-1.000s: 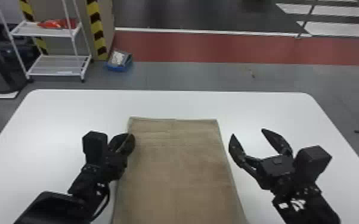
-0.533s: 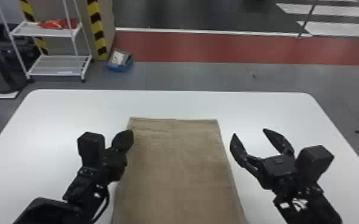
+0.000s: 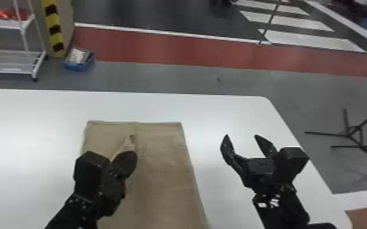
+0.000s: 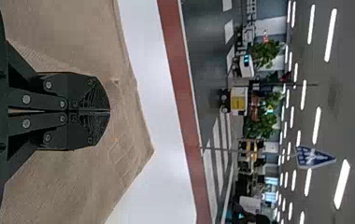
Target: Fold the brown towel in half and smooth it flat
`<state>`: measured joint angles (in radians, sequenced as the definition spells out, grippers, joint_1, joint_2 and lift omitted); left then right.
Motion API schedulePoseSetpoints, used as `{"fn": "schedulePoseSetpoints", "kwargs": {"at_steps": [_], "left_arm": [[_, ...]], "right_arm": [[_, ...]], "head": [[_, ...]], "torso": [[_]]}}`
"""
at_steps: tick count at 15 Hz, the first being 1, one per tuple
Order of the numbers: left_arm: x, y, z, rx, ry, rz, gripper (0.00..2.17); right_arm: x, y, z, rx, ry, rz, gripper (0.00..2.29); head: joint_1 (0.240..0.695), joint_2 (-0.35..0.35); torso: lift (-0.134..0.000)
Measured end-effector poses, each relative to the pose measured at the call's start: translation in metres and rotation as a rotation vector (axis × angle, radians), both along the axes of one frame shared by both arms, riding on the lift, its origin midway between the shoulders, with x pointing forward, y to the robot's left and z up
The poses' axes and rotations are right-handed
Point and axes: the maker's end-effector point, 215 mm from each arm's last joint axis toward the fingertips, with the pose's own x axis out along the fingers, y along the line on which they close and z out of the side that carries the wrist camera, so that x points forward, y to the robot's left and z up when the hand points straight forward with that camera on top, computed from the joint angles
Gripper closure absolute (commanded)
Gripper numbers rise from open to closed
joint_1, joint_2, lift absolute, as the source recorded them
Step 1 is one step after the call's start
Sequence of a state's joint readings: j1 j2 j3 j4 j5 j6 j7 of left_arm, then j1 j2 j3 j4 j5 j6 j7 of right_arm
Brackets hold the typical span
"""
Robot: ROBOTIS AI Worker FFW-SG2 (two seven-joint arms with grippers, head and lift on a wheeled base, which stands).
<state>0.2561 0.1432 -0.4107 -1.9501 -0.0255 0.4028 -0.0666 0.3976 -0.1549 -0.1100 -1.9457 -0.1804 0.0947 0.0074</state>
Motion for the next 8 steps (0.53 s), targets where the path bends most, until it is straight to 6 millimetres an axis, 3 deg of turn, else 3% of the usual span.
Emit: {"fn": "schedulePoseSetpoints", "kwargs": {"at_steps": [2,3,5,8], "left_arm": [[-0.010,-0.020,-0.022,0.041,0.028,-0.038,0.41],[-0.014,-0.027,-0.031,0.050,0.043,-0.057,0.21],[-0.017,-0.032,-0.037,0.054,0.052,-0.075,0.13],[-0.015,-0.018,-0.020,0.039,0.018,-0.041,0.14]], "right_arm": [[0.003,-0.001,-0.005,0.015,0.007,-0.009,0.11],[0.004,0.000,-0.007,0.018,0.009,-0.006,0.11],[0.006,0.003,-0.009,0.022,0.012,-0.001,0.11],[0.007,0.009,-0.013,0.024,0.019,0.011,0.11]], "head": [[0.695,-0.350],[0.695,-0.350],[0.695,-0.350],[0.695,-0.349]], "torso": [[-0.117],[-0.117],[-0.117],[-0.117]]}}
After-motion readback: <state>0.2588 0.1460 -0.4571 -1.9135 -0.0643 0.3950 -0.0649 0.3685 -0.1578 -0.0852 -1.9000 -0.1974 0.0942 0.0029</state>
